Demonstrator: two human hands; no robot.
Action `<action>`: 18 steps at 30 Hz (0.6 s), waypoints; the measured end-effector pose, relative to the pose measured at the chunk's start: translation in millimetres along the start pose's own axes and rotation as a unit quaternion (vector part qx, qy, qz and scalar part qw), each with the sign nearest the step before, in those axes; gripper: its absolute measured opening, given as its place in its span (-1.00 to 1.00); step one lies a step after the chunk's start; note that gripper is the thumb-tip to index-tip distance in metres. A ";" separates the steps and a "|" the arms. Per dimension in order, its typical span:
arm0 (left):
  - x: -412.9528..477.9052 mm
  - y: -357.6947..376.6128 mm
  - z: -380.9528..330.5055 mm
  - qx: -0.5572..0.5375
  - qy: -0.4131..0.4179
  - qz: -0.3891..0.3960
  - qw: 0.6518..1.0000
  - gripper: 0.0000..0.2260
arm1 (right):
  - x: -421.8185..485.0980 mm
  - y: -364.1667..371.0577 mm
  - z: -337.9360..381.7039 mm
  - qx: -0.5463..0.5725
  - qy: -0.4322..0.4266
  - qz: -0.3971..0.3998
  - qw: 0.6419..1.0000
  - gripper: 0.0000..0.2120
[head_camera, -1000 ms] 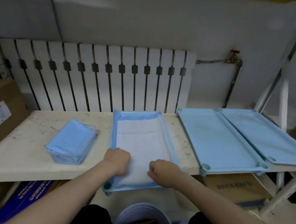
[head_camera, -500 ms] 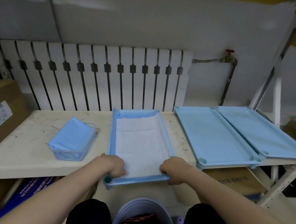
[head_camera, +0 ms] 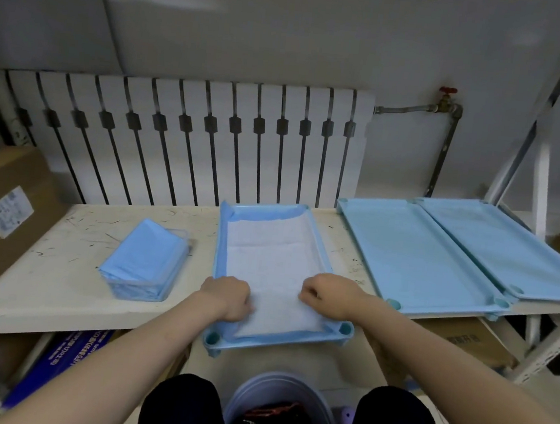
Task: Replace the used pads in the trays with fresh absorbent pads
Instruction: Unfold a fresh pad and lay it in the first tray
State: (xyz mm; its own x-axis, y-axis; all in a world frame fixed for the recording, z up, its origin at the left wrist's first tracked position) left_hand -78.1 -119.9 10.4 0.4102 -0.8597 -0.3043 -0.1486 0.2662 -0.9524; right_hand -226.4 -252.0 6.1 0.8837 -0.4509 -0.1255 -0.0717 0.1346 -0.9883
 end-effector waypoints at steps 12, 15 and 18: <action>63.8 -5.0 19.4 0.066 0.007 -0.038 0.997 -0.79 | 66.8 0.7 1.4 -0.171 0.061 0.059 0.982 -0.85; 84.4 -17.0 21.3 0.048 -0.011 -0.083 0.995 -0.79 | 104.8 5.5 6.0 -0.065 0.046 0.001 0.997 -0.74; 104.9 -16.3 32.9 0.050 -0.035 -0.044 0.997 -0.71 | 141.8 26.1 5.9 0.016 -0.004 0.014 1.000 -0.53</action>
State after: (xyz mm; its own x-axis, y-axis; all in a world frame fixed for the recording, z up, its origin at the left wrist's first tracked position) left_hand -3.0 -200.1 -6.5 0.4799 -0.8502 -0.2164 -0.0203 0.2358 -0.9716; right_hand -100.3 -307.2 -37.0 0.8852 -0.4399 -0.1516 -0.0811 0.1750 -0.9812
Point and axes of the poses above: each hand's wrist, its own x-axis towards the middle knuckle, its own y-axis out of the palm, z = x × y, the point moved 3 cm from there along x, towards the middle knuckle, and after that the axes turned 5 degrees about -x, right-handed, at the moved point
